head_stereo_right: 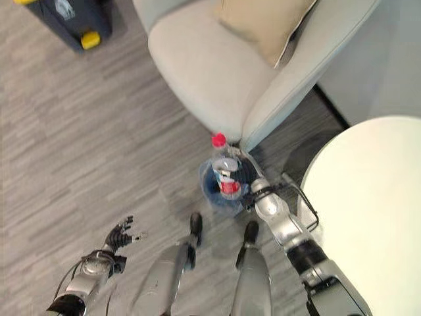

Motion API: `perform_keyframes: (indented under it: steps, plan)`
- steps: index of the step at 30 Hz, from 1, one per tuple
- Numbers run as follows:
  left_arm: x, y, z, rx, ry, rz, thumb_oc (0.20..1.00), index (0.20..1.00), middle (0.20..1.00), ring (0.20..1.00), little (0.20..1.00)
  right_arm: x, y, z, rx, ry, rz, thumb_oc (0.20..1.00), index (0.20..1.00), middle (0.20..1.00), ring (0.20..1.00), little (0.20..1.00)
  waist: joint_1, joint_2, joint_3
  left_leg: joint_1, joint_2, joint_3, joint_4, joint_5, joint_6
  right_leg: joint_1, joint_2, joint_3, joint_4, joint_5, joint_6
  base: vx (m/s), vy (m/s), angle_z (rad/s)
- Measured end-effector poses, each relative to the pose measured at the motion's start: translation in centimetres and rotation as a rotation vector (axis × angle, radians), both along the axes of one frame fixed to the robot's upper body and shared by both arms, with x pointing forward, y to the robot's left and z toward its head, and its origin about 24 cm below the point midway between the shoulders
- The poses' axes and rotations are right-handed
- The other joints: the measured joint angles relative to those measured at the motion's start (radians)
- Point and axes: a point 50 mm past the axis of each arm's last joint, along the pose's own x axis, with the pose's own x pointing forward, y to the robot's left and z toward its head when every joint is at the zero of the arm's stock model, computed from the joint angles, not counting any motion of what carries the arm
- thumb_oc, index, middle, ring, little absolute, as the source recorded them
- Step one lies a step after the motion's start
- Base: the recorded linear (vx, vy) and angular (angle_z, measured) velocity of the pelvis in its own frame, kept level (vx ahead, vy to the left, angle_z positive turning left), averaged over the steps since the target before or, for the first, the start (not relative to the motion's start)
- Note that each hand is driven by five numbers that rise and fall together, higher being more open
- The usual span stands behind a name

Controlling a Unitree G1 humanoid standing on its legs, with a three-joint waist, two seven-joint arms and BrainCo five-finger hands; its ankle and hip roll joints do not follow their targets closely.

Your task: Gather garbage on tea table into small bin, then transfer packed bag to large trash can.

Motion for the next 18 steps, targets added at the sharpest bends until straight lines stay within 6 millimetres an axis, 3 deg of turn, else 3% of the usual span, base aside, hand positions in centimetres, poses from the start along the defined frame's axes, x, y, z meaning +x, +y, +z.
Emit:
perform_keyframes:
  steps: [5,8,11,18]
  plan:
    - [1.7,-0.4,1.6,-0.025,-0.085,0.028,1.000,1.000,1.000,1.000,1.000,2.2,-0.1,2.4,-0.014,-0.081,-0.076,0.200,0.200,0.200,0.200,0.200,0.002,0.003,0.049,-0.259,0.007,-0.020,0.217,-0.055,0.014,-0.258,-0.015,0.026,0.244,-0.087,-0.012,-0.07,-0.004,0.20]
    - [2.4,-0.5,2.1,-0.047,-0.106,0.044,1.000,1.000,1.000,1.000,1.000,2.8,-0.6,2.2,-0.057,-0.075,-0.127,0.200,0.200,0.200,0.200,0.200,0.004,0.003,0.067,-0.359,0.011,-0.033,0.288,-0.063,0.009,-0.356,-0.015,0.027,0.323,-0.103,-0.033,-0.09,-0.036,0.11]
    - [4.2,-1.0,3.9,-0.030,-0.186,0.022,1.000,1.000,1.000,1.000,1.000,4.6,-1.9,4.3,-0.084,-0.115,-0.229,0.200,0.200,0.200,0.200,0.200,0.006,0.004,0.074,-0.571,0.012,-0.055,0.451,-0.089,-0.004,-0.566,-0.029,0.036,0.511,-0.151,-0.068,-0.04,-0.065,0.21]
    - [5.2,-2.0,5.5,-0.071,-0.264,-0.004,1.000,1.000,1.000,1.000,1.000,6.2,-3.2,8.0,-0.100,-0.198,-0.317,0.200,0.200,0.200,0.200,0.200,0.031,0.006,0.069,-0.733,0.002,-0.096,0.548,-0.093,-0.022,-0.734,-0.052,0.024,0.654,-0.206,-0.104,0.02,-0.051,0.17]
